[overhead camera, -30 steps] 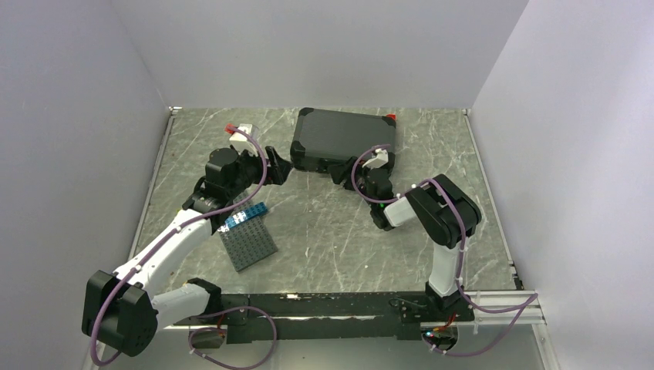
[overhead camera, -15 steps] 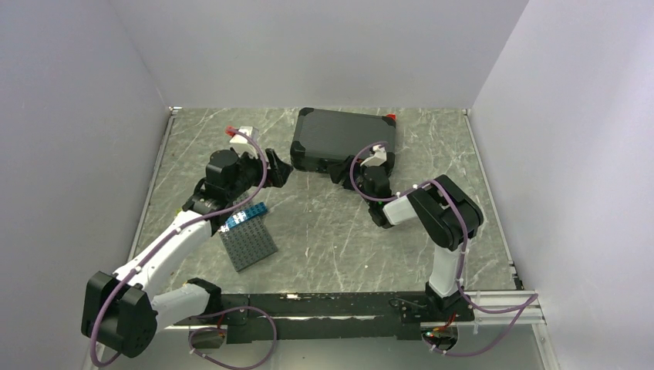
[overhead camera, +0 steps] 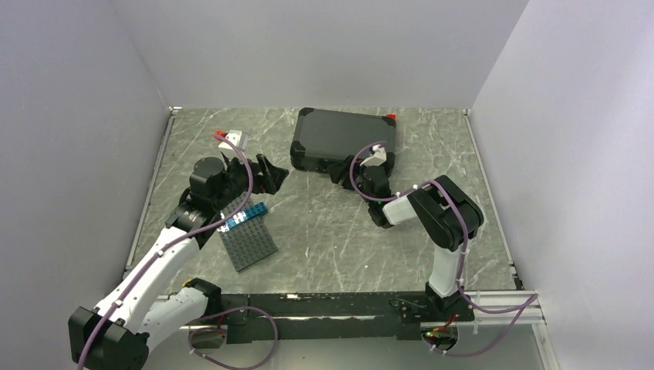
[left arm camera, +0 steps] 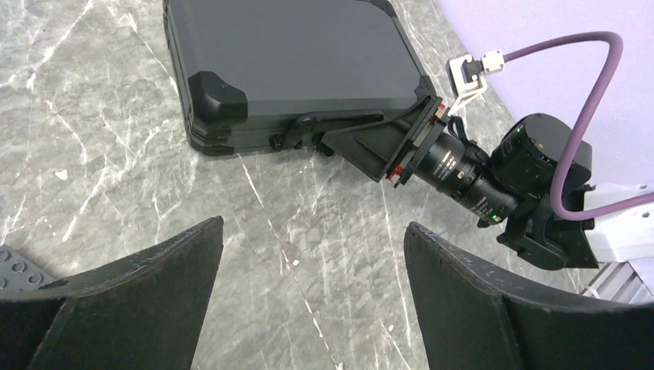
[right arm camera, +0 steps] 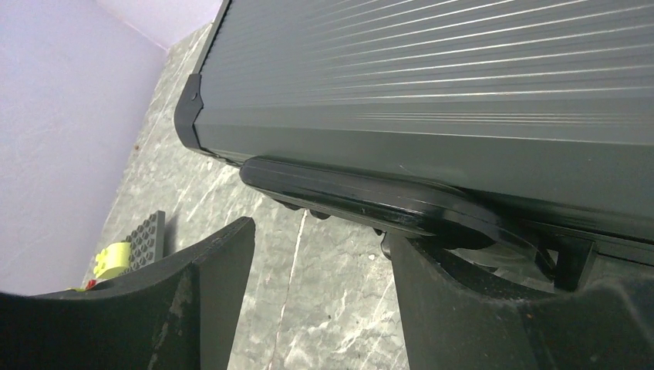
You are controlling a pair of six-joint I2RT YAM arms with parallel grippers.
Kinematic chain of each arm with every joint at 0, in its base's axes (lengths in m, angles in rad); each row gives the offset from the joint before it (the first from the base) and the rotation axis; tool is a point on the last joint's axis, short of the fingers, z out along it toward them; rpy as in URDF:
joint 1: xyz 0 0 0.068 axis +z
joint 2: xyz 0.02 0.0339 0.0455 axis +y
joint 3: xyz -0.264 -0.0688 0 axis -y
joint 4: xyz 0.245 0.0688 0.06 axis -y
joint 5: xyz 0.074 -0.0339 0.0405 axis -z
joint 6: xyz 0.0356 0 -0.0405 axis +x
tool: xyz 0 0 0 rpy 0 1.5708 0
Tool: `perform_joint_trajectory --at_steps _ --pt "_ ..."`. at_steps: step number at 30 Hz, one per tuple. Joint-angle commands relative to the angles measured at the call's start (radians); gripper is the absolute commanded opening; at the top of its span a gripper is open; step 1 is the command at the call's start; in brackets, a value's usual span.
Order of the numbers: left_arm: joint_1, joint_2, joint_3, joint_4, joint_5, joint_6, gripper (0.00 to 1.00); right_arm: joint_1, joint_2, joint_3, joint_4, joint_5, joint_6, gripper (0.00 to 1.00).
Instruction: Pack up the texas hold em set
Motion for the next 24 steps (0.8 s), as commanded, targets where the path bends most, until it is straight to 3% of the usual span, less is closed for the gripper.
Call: perform_joint_trajectory --at_steps 1,16,24 --pt "0.004 -0.022 0.056 -0.061 0.046 0.031 0.92 0.001 -0.053 0.032 0.068 0.081 -0.035 0.68" --pt "0.007 -0.037 0.142 -0.206 0.092 0.091 0.95 0.019 -0.112 -0.040 0.048 0.147 0.007 0.67" --pt "0.013 -0.045 0.173 -0.303 0.114 0.162 0.96 0.044 -0.149 -0.084 0.026 0.152 0.002 0.52"
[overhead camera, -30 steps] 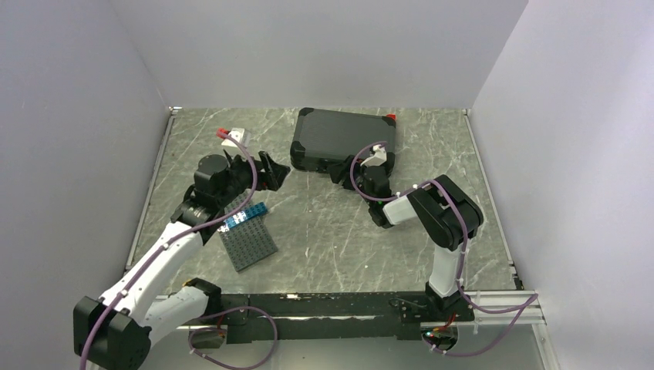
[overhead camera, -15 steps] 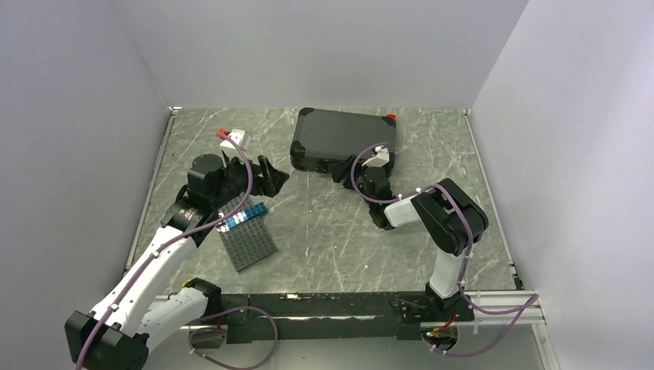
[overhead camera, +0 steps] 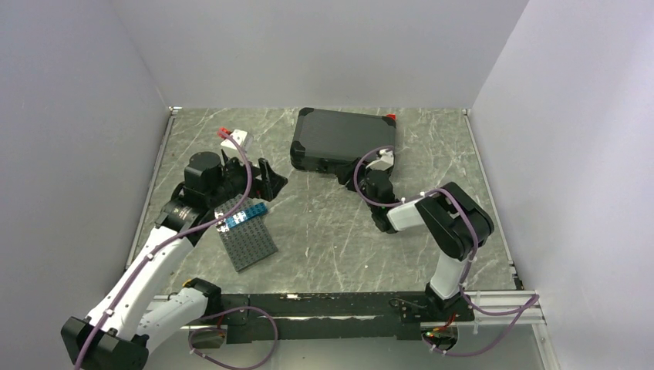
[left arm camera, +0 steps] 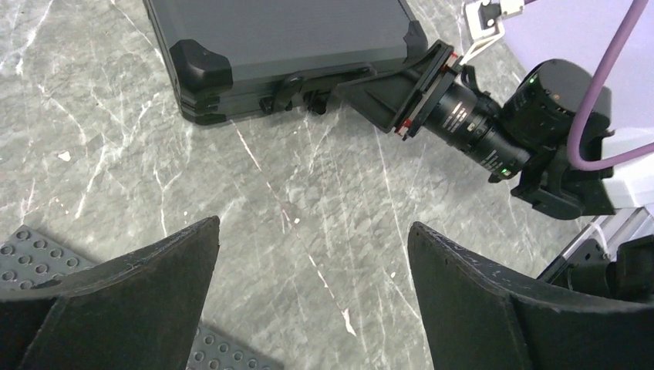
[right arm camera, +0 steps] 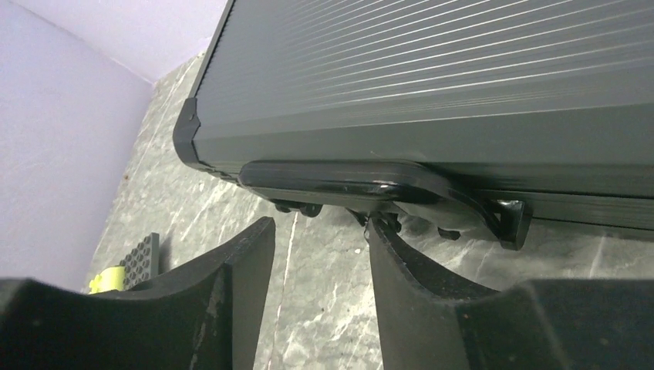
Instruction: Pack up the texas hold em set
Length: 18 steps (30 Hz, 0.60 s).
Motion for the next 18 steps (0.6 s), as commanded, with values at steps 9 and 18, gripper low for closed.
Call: perform_joint_trajectory --at_steps 9,18 --pt "0.028 -0.066 0.025 -0.120 -0.052 0.156 0.98 0.048 -0.092 -0.014 -0.093 0.068 -0.048 0.15" --pt "0.048 -0.059 0.001 -0.104 -0.028 0.162 0.98 0.065 -0.034 0.045 -0.145 0.090 -0.069 0.05"
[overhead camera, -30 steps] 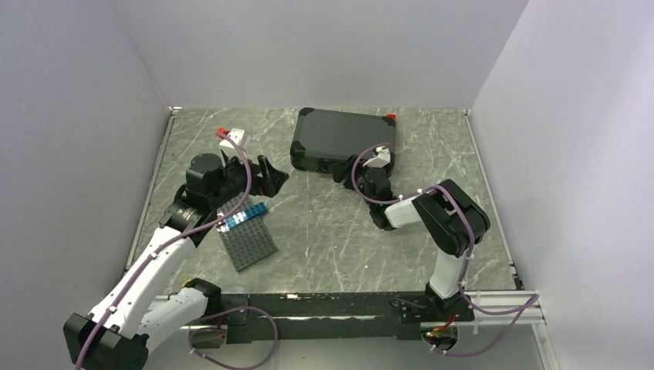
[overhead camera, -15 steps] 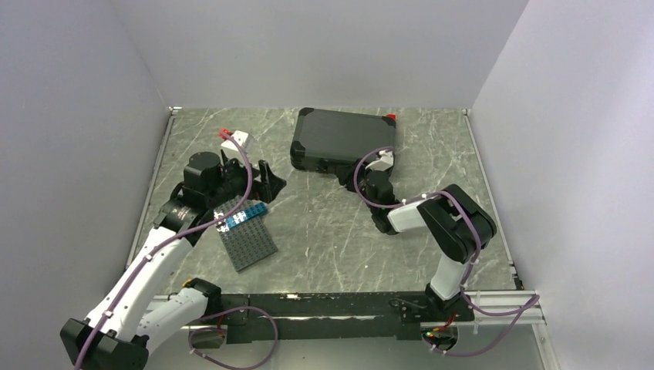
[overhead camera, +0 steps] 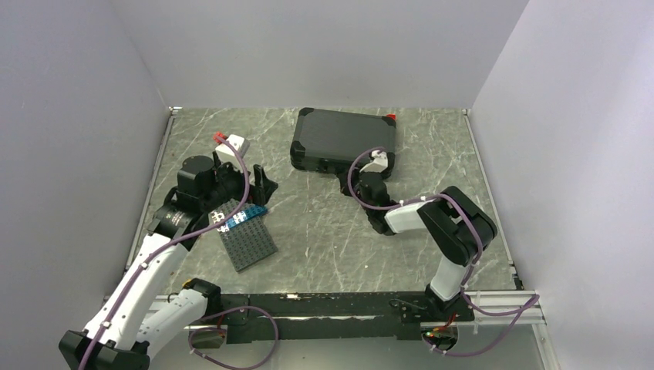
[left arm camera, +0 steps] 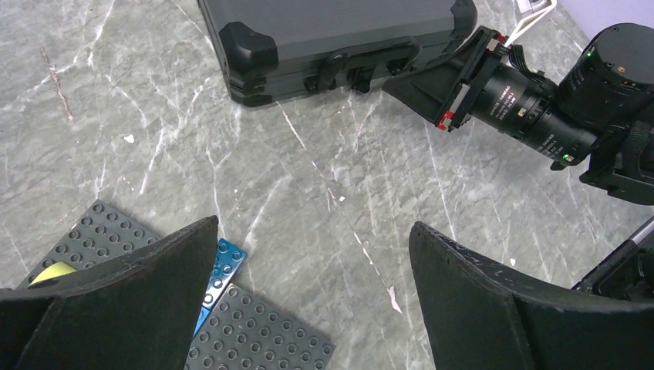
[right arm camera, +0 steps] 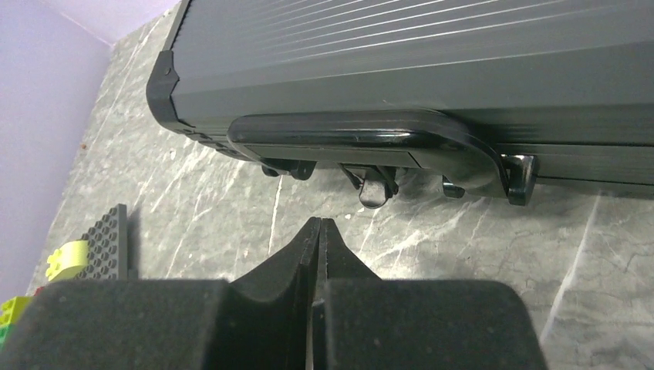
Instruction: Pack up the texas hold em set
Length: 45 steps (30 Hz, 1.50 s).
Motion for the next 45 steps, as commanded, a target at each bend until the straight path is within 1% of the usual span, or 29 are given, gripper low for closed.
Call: perform_joint_trajectory --at_steps 1,13,20,28,45 --pt "0.012 -0.008 -0.010 0.017 0.005 0.026 0.98 0.006 0.031 0.056 -0.010 0.028 -0.027 0.04" --pt "0.026 -0.015 -0.018 0.025 0.024 0.026 0.98 0.006 0.112 0.143 -0.029 0.035 -0.067 0.02" --pt "0.029 -0.017 -0.018 0.025 0.029 0.027 0.98 0.006 0.143 0.173 -0.064 0.074 -0.070 0.00" --pt "0.034 -0.020 -0.018 0.028 0.034 0.026 0.98 0.006 0.170 0.159 -0.054 0.091 -0.044 0.00" --pt "0.041 -0.021 -0.018 0.027 0.042 0.026 0.98 0.006 0.210 0.178 -0.105 0.153 -0.025 0.00"
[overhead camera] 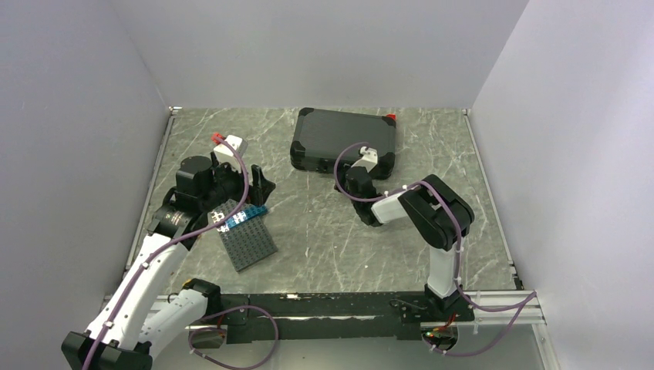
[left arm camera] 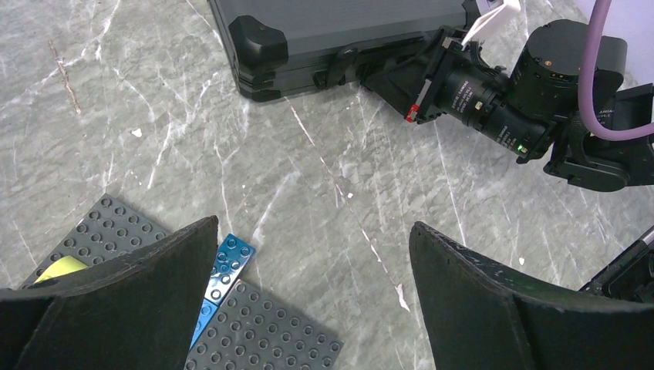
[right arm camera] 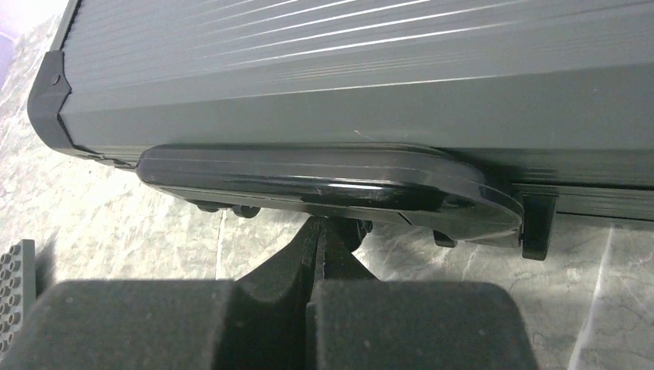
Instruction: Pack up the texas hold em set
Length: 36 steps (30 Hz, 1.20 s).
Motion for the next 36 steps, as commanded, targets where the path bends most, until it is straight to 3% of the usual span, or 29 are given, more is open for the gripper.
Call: perform_joint_trajectory --at_steps 1,36 --pt "0.007 -0.020 0.000 0.027 0.024 0.009 0.98 -0.001 0.018 0.006 -0.028 0.067 0.018 0.00" --pt "0.020 -0.022 -0.001 0.036 0.046 0.001 0.98 0.024 0.032 -0.023 -0.085 0.125 0.076 0.00"
